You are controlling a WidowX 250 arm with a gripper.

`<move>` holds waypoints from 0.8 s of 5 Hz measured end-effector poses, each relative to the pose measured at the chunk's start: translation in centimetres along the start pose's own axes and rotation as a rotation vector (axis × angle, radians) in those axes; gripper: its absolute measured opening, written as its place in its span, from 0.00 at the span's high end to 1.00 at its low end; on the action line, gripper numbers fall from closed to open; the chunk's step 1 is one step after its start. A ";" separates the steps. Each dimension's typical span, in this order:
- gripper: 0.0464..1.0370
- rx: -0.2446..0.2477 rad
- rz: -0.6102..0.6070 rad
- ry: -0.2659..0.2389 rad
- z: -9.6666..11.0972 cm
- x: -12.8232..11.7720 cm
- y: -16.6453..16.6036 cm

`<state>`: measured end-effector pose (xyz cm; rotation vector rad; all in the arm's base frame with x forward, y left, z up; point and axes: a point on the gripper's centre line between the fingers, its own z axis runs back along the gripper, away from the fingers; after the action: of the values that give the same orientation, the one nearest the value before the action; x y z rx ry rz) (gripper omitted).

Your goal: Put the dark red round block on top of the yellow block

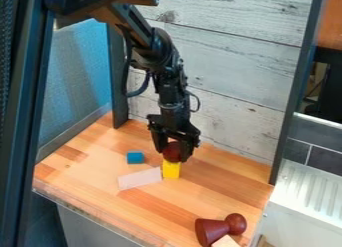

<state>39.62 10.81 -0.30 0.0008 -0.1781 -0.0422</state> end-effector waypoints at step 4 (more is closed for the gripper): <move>0.03 0.015 0.010 0.029 -0.8 -0.5 0.1</move>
<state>39.28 10.92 -1.17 0.0158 -0.1496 -0.0311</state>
